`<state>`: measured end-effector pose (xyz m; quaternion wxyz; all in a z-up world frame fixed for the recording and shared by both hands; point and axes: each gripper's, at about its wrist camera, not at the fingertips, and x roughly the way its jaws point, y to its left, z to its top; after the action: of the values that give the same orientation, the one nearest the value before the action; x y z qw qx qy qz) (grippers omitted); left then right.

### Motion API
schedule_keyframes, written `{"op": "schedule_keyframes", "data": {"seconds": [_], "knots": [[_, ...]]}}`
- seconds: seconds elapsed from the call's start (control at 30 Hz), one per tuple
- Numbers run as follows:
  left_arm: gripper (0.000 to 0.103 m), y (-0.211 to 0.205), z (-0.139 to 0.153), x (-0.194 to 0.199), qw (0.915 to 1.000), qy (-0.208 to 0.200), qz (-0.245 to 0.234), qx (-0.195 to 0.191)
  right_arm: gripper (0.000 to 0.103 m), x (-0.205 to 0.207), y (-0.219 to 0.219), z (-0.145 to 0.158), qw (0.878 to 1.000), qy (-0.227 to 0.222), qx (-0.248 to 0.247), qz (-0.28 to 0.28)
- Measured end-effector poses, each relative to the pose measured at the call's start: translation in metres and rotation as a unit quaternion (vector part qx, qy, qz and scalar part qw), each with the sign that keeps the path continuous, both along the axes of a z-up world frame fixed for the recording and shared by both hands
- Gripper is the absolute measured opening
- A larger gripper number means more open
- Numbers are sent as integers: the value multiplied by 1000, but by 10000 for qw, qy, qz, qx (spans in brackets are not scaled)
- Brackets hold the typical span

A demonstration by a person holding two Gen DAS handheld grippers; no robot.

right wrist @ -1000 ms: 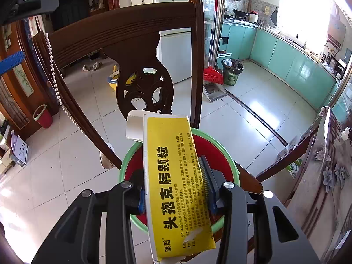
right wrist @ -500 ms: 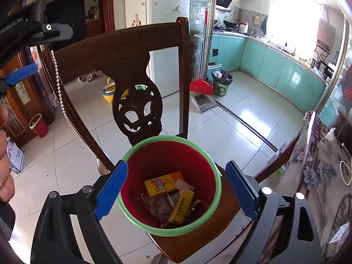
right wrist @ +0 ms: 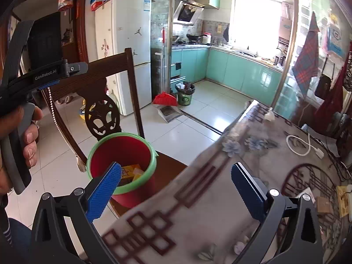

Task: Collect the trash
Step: 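Move both tools back over the table toward the remaining trash, then grasp the white crumpled paper with the left tool while the right tool approaches the brown cigarette box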

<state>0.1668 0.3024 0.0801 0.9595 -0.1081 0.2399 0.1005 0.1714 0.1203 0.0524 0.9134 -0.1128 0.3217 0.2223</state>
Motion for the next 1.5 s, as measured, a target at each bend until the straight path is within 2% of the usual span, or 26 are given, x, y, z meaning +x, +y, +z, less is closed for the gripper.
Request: {"op": "schedule_keyframes", "data": {"seconds": [0.13, 0.23, 0.37, 0.47, 0.57, 0.67, 0.77, 0.9, 1.03, 1.2, 1.33, 1.5], "knots": [[98, -51, -2, 4, 9979, 113, -631, 35, 96, -19, -59, 6, 9992, -53, -116, -386], [98, -93, -7, 8, 9932, 219, -1143, 66, 97, -32, -106, 7, 9972, -58, -202, -717], [98, -149, -18, 12, 9829, 413, -1784, 169, 97, -49, -169, 8, 9919, -38, -248, -1246], [98, -190, -29, 15, 9718, 617, -2273, 70, 97, -62, -209, 8, 9867, -28, -256, -1607], [98, -232, -43, 16, 9568, 882, -2770, -40, 97, -73, -243, 6, 9807, -27, -291, -1932], [98, -275, -60, 10, 9382, 1142, -3267, 32, 97, -80, -274, 0, 9752, 25, -293, -2193], [98, -323, -76, -4, 9128, 1353, -3850, 167, 97, -85, -302, -11, 9706, 100, -281, -2389], [98, -366, -103, -22, 8784, 1753, -4447, 35, 97, -87, -328, -22, 9655, 202, -194, -2588], [98, -402, -124, -38, 8595, 1976, -4709, 246, 97, -90, -345, -29, 9630, 234, -153, -2682], [98, -430, -142, -47, 8522, 2088, -4760, 602, 97, -90, -362, -38, 9607, 364, -14, -2753], [98, -441, -154, -43, 8482, 2204, -4761, 724, 97, -90, -368, -42, 9604, 420, 58, -2753], [98, -447, -167, -37, 8485, 2318, -4696, 766, 97, -89, -370, -51, 9607, 541, 63, -2721]]}}
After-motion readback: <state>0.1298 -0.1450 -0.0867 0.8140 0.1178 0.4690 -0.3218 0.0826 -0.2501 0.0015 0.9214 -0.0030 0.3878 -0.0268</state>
